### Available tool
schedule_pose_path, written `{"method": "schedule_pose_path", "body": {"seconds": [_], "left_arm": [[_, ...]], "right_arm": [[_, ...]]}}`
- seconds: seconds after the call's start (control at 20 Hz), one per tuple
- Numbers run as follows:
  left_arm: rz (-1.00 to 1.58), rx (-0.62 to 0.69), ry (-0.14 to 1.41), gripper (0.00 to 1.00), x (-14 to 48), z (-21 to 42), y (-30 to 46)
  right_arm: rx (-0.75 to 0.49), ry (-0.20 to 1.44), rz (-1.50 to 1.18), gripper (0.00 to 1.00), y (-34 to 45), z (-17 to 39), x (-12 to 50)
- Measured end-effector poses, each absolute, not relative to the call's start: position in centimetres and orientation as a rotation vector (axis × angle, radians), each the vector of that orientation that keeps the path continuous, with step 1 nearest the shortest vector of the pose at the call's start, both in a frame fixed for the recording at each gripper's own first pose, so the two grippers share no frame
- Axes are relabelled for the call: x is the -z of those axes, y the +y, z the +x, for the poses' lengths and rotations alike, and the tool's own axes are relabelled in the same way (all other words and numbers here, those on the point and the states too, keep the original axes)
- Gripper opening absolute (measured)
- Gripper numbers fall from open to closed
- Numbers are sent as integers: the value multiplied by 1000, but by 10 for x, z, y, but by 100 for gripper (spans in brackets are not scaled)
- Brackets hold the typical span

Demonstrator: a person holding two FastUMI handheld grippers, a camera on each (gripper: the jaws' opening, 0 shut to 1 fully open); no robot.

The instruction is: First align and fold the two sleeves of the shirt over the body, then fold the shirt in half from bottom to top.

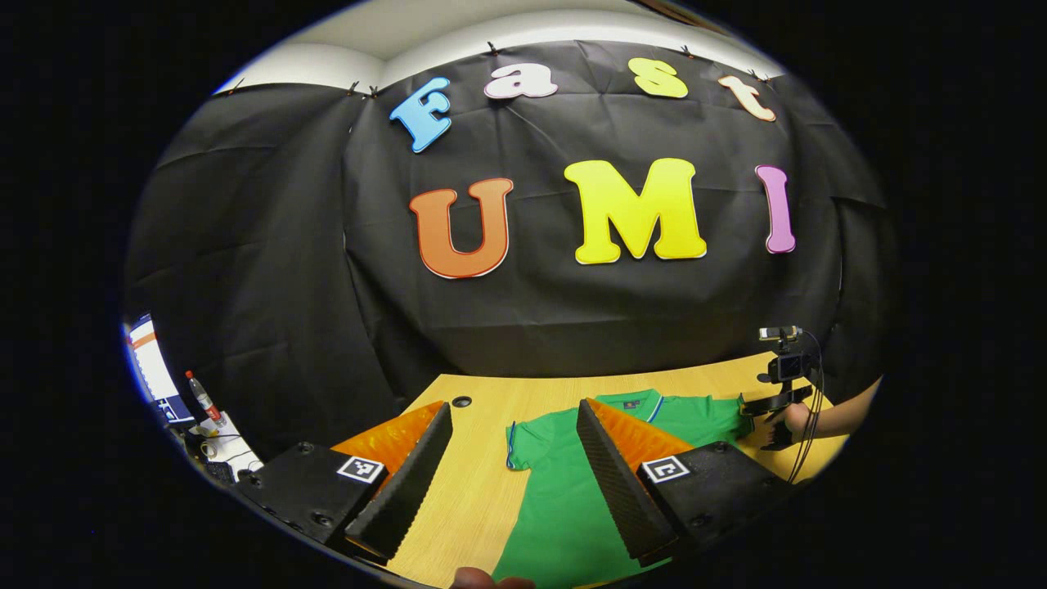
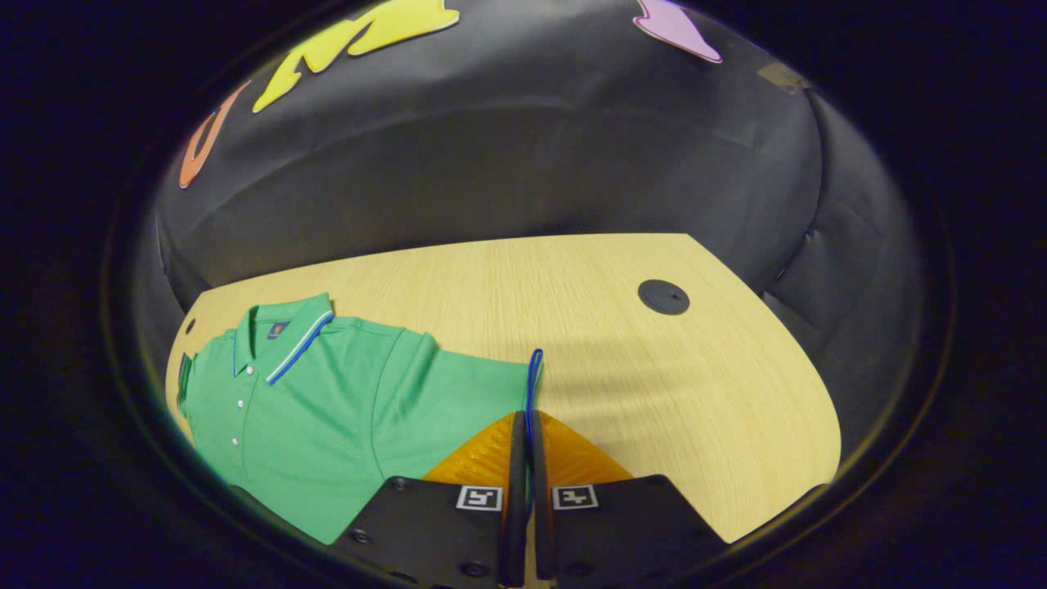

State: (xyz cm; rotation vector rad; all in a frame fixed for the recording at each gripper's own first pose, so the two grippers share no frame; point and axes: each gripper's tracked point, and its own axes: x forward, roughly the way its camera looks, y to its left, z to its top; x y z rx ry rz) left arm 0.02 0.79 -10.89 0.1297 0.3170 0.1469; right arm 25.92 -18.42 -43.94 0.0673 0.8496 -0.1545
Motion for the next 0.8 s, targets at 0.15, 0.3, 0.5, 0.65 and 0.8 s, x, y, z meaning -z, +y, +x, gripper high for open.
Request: {"method": "schedule_pose_path", "body": {"seconds": [0.15,0.3,0.5,0.65,0.8], "left_arm": [[140,-155,311,98,106,-2,15],[120,-166,305,99,106,-3,21],[79,-176,307,99,110,-7,25],[68,-184,297,100,108,-12,34],[61,-204,294,100,108,-19,49]], "right_arm": [[148,861,78,8,-181,256,435],[160,829,94,7,-181,256,415],[140,780,58,7,-165,259,384],[103,745,22,5,-141,265,362],[67,732,9,5,-108,271,352]]}}
